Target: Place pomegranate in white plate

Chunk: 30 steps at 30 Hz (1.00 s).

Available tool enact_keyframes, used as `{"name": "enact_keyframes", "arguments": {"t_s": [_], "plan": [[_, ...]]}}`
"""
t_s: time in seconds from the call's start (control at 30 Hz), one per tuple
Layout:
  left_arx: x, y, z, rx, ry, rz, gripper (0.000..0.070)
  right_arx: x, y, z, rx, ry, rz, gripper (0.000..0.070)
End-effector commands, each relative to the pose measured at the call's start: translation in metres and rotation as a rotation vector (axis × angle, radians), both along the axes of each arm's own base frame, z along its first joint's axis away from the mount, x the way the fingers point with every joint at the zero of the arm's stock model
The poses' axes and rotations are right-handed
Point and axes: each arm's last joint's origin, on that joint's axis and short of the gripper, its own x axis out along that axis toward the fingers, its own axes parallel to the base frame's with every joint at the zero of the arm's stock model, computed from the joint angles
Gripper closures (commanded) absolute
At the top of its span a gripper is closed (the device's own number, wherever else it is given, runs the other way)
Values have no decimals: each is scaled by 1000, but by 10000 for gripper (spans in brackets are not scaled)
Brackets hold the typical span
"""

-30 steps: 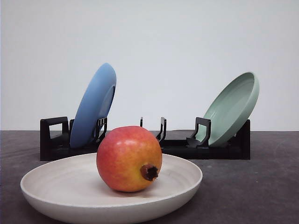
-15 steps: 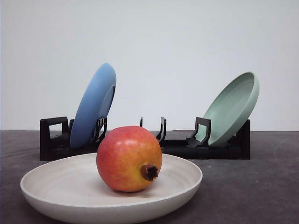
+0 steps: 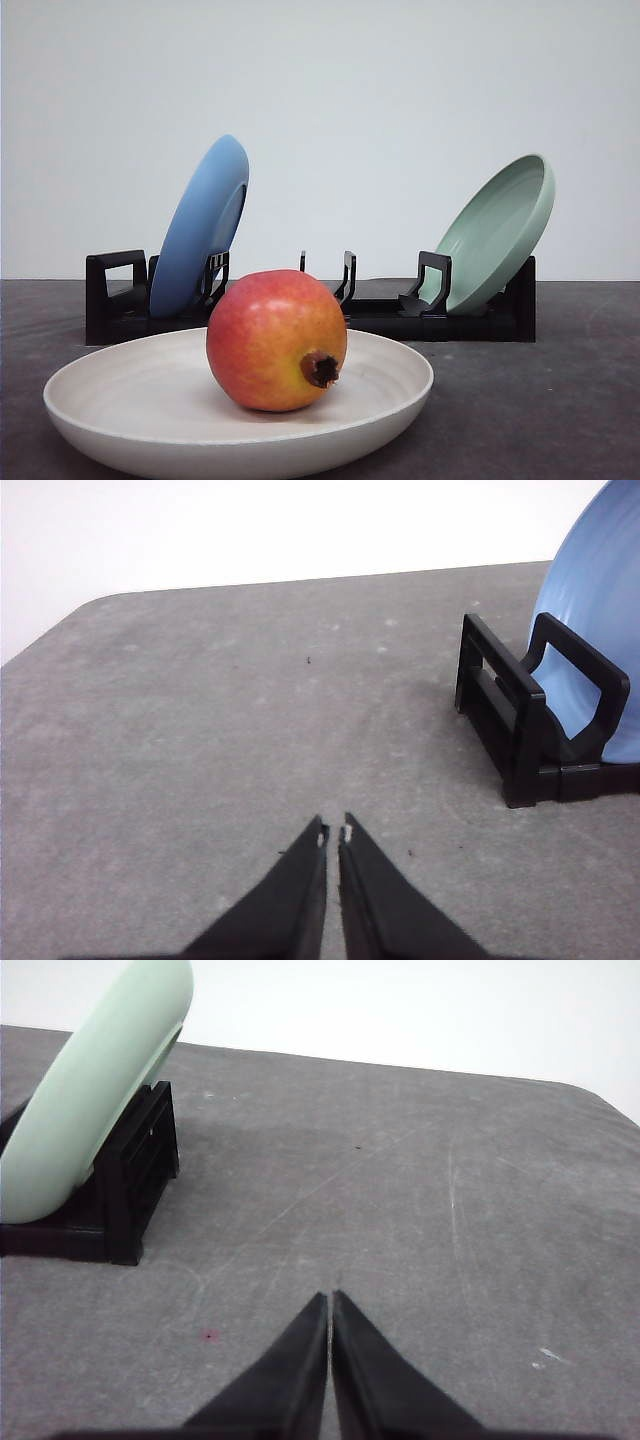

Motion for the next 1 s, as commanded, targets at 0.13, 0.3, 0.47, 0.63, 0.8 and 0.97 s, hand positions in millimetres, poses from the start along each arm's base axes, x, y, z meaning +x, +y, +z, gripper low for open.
{"name": "enact_keyframes", "arguments": {"t_s": [0.13,0.3,0.47,0.63,0.8,0.97], "plan": [[1,0,-4,2,11,1,700,0,0,0,10,-10,-5,700],[1,0,-4,2,11,1,700,0,0,0,10,-10,-5,700],[1,0,-4,2,11,1,700,0,0,0,10,-10,-5,700],[1,0,-4,2,11,1,700,0,0,0,10,-10,-5,700],[1,0,-4,2,11,1,700,0,0,0,10,-10,-5,700],[1,0,-4,2,11,1,700,0,0,0,10,-10,-5,700]]}}
